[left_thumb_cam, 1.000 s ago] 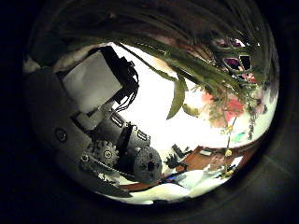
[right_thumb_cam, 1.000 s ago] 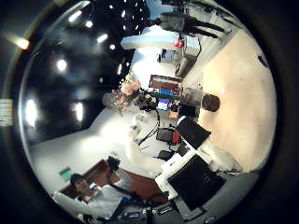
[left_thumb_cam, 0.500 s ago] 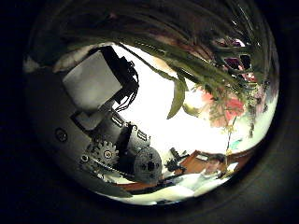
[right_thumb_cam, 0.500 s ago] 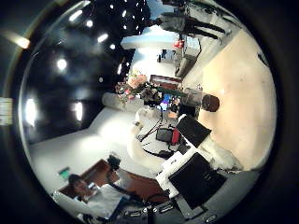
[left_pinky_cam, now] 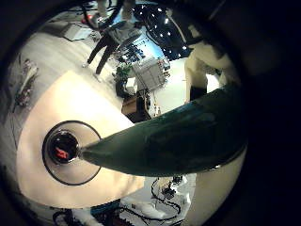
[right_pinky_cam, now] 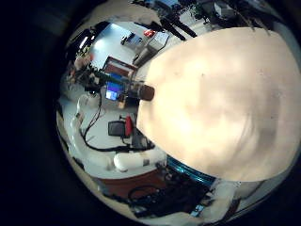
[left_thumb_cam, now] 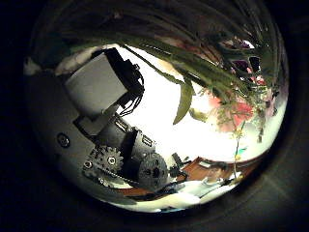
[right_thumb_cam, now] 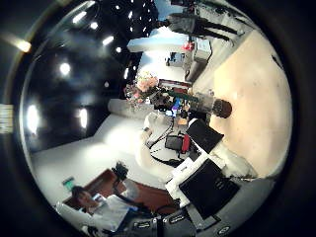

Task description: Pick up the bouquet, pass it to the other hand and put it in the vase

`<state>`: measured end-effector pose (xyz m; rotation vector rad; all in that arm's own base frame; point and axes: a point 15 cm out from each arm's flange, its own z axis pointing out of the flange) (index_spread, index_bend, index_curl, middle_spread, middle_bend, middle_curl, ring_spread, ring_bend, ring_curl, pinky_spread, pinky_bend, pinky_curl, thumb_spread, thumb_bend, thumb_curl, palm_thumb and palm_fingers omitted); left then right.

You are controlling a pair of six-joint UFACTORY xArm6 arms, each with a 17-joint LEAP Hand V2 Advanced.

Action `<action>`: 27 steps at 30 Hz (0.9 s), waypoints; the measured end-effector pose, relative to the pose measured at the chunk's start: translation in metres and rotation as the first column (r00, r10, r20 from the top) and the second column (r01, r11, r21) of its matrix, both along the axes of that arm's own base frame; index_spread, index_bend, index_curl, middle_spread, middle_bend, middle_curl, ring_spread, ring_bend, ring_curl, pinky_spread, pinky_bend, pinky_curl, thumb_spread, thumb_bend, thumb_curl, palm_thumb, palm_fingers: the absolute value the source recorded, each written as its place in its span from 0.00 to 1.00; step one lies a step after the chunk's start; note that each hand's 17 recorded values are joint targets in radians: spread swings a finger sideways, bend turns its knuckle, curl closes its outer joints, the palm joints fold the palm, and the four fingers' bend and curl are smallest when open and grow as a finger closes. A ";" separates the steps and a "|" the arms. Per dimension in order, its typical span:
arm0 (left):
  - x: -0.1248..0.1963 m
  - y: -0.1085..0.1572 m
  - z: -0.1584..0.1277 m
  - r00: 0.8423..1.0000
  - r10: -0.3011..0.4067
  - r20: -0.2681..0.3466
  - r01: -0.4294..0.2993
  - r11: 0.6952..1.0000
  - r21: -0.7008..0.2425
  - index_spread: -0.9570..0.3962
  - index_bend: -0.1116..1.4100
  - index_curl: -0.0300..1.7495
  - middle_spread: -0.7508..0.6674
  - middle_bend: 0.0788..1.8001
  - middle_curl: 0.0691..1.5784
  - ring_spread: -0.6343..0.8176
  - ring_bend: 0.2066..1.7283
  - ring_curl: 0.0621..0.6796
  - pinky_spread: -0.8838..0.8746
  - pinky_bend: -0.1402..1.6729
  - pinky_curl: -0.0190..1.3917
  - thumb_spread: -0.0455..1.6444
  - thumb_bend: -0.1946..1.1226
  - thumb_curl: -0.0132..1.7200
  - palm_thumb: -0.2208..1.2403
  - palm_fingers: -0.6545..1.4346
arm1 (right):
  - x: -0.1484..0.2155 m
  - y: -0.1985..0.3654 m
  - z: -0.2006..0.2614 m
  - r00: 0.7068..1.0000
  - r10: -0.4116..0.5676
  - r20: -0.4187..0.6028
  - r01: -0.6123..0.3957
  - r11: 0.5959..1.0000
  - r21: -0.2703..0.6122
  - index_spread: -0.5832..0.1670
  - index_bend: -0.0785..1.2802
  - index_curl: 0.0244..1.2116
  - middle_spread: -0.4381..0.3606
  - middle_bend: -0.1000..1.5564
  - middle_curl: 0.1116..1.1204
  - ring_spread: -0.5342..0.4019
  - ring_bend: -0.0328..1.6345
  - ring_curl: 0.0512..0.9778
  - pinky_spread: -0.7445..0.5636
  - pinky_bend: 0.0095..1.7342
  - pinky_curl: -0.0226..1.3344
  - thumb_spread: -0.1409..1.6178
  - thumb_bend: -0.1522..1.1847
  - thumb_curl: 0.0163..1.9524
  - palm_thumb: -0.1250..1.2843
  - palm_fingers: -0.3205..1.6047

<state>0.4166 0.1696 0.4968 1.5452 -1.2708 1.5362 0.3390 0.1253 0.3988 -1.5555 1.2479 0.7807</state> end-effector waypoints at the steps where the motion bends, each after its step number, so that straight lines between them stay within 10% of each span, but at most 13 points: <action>1: -0.002 -0.001 -0.002 1.000 -0.009 -0.004 0.009 1.000 -0.001 0.16 0.39 0.72 0.21 0.61 0.52 0.16 0.78 0.78 0.22 0.81 0.45 0.62 0.11 0.41 0.65 0.72 | 0.000 0.000 0.000 1.000 0.001 0.000 -0.001 1.000 0.000 0.34 0.18 0.22 0.60 0.23 0.24 0.79 0.40 0.15 0.98 0.45 0.24 0.65 0.10 0.26 0.62 0.28; 4: -0.008 -0.004 -0.005 0.999 -0.035 -0.012 0.035 0.999 0.000 0.19 0.45 0.71 0.25 0.61 0.52 0.21 0.67 0.77 0.35 0.53 0.40 0.61 0.09 0.37 0.56 0.35 | 0.000 0.000 0.000 1.000 0.001 0.001 -0.001 1.000 0.000 0.34 0.18 0.22 0.60 0.23 0.24 0.79 0.40 0.15 0.98 0.44 0.23 0.65 0.10 0.26 0.62 0.28; 7: -0.012 -0.004 -0.012 0.998 -0.052 -0.020 0.052 0.999 0.014 0.35 0.29 0.63 0.51 0.32 0.40 0.49 0.50 0.54 0.61 0.44 0.30 0.59 0.08 0.33 0.43 0.12 | 0.000 0.000 0.000 1.000 0.002 0.004 -0.002 1.000 -0.002 0.34 0.18 0.23 0.59 0.23 0.24 0.79 0.40 0.15 0.98 0.44 0.23 0.65 0.09 0.26 0.61 0.29; 14: -0.027 0.015 -0.026 0.999 -0.034 -0.009 0.034 0.998 0.056 0.61 0.09 0.43 0.85 0.10 0.23 0.79 0.32 0.28 0.85 0.36 0.20 0.56 0.10 0.26 0.28 0.14 | -0.001 0.000 0.001 1.000 0.001 0.006 -0.001 1.000 -0.003 0.34 0.19 0.23 0.58 0.23 0.24 0.79 0.39 0.14 0.98 0.43 0.21 0.65 0.09 0.26 0.61 0.30; 27: -0.067 0.065 -0.046 0.996 0.035 -0.081 -0.034 0.999 0.016 0.72 0.13 0.20 0.94 0.04 0.15 0.90 0.20 0.17 0.94 0.27 0.14 0.54 0.12 0.21 0.25 0.21 | -0.002 0.001 0.004 1.000 0.003 0.015 -0.003 1.000 -0.002 0.35 0.19 0.25 0.57 0.22 0.24 0.78 0.37 0.13 0.98 0.43 0.19 0.66 0.10 0.26 0.60 0.32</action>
